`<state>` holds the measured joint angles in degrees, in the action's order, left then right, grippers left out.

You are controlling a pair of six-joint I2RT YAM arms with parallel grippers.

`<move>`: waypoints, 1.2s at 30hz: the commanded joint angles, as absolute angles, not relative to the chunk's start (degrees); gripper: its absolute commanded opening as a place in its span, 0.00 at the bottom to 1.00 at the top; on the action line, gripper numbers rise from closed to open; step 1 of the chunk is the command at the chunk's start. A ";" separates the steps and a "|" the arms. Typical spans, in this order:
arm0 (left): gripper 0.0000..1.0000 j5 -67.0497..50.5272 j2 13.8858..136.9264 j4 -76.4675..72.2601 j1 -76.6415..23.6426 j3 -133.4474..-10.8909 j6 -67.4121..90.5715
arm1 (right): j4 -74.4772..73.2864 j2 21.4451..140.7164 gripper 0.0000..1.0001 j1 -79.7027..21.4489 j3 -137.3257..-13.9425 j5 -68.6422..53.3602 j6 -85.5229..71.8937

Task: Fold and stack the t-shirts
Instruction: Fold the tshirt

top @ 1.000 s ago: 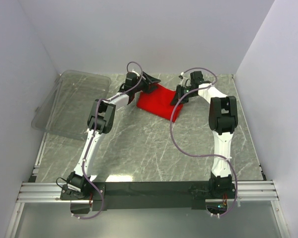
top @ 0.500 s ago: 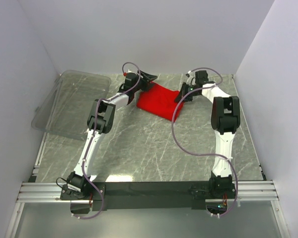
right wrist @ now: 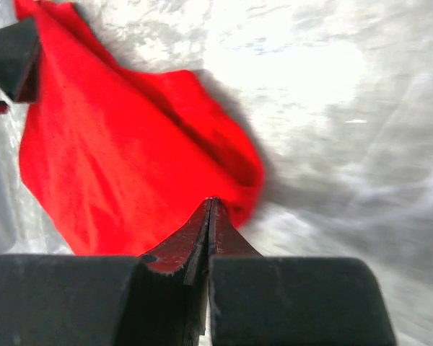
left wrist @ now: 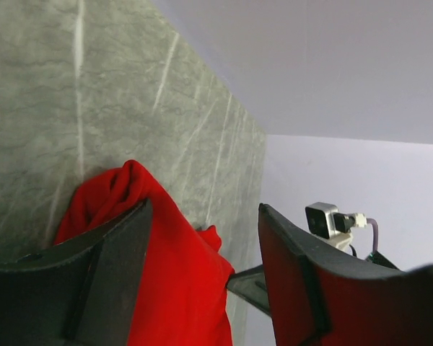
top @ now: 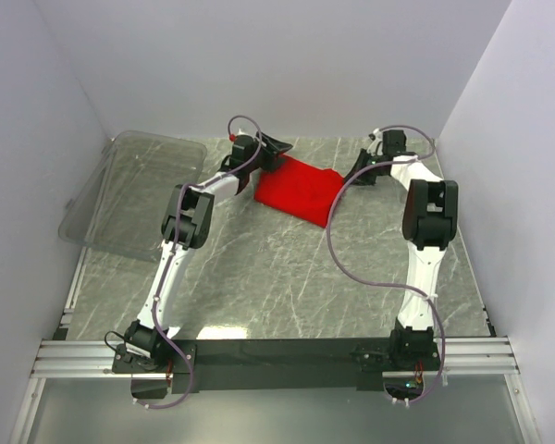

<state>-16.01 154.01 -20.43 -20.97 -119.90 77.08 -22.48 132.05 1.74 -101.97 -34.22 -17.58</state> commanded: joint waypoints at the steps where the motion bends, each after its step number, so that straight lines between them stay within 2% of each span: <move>1: 0.66 -19.59 148.72 -24.34 -20.04 -124.01 73.66 | -22.76 125.78 0.00 2.99 -102.31 -38.12 -9.53; 3: 0.66 -22.40 146.52 -23.82 -19.69 -124.01 71.12 | -25.81 123.24 0.00 2.55 -101.17 -49.66 -4.60; 6: 0.66 -25.92 142.05 -20.75 -19.07 -120.87 66.47 | -29.43 120.25 0.00 1.15 -98.54 -56.32 3.50; 12: 0.66 -31.98 133.16 -12.40 -18.90 -110.15 58.81 | -27.70 120.31 0.00 -4.83 -92.47 -56.34 0.89; 21: 0.65 -37.35 128.76 -14.15 -20.13 -94.49 58.27 | -26.98 124.45 0.00 -6.68 -93.60 -55.11 -5.18; 36: 0.64 -34.63 133.86 -7.83 -20.48 -96.15 55.46 | -30.76 124.63 0.00 -6.59 -85.70 -51.24 -3.34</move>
<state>-34.65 133.36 -8.40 -20.49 -94.11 57.60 -28.73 125.23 -6.83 -87.90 -51.59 -4.73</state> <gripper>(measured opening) 0.640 0.007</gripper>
